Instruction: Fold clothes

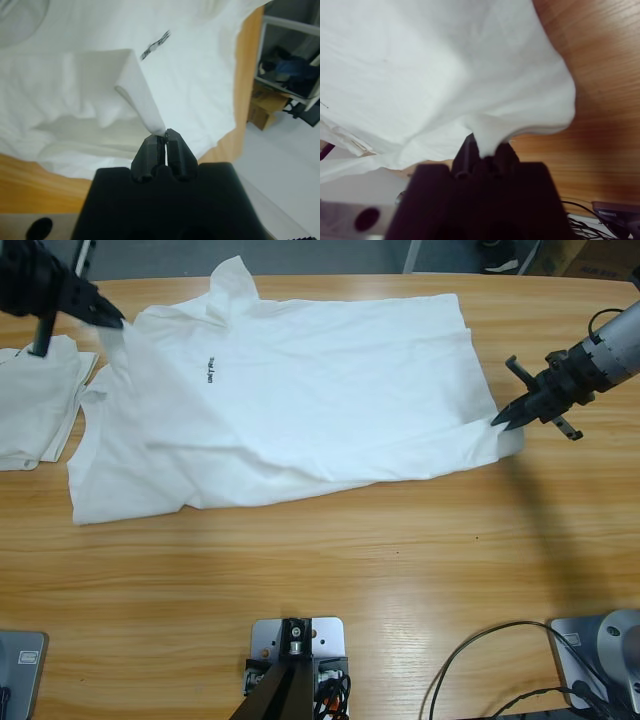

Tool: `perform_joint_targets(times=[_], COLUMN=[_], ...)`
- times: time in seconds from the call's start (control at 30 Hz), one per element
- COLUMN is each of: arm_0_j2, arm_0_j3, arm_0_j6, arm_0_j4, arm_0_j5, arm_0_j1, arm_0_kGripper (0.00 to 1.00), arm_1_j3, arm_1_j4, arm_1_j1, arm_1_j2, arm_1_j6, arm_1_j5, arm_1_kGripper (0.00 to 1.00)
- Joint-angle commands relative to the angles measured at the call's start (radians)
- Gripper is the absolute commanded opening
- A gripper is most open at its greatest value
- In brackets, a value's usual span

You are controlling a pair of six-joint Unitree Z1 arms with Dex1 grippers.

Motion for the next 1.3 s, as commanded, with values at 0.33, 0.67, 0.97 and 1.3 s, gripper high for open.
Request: perform_joint_targets(times=[0.33, 0.67, 0.97, 1.3], arm_0_j2=[0.149, 0.256, 0.326, 0.350], arm_0_j3=[-0.084, -0.173, -0.290, -0.302], arm_0_j6=[0.094, 0.236, 0.261, 0.256], arm_0_j4=[0.043, 0.003, -0.006, 0.014], arm_0_j5=[0.004, 0.002, 0.002, 0.004], arm_0_j1=[0.052, 0.051, 0.052, 0.059], arm_0_kGripper=[0.000, 0.000, 0.000, 0.000], arm_1_j3=[-0.033, -0.019, -0.006, -0.014], arm_1_j4=[0.005, 0.000, -0.010, 0.067], arm_1_j1=[-0.057, -0.059, -0.059, -0.076], arm_1_j2=[0.066, 0.071, 0.077, -0.055], arm_1_j6=[-0.014, 0.009, 0.010, -0.009], arm_1_j5=[-0.031, -0.044, -0.051, -0.035], arm_1_kGripper=[0.000, 0.000, 0.079, 1.000])
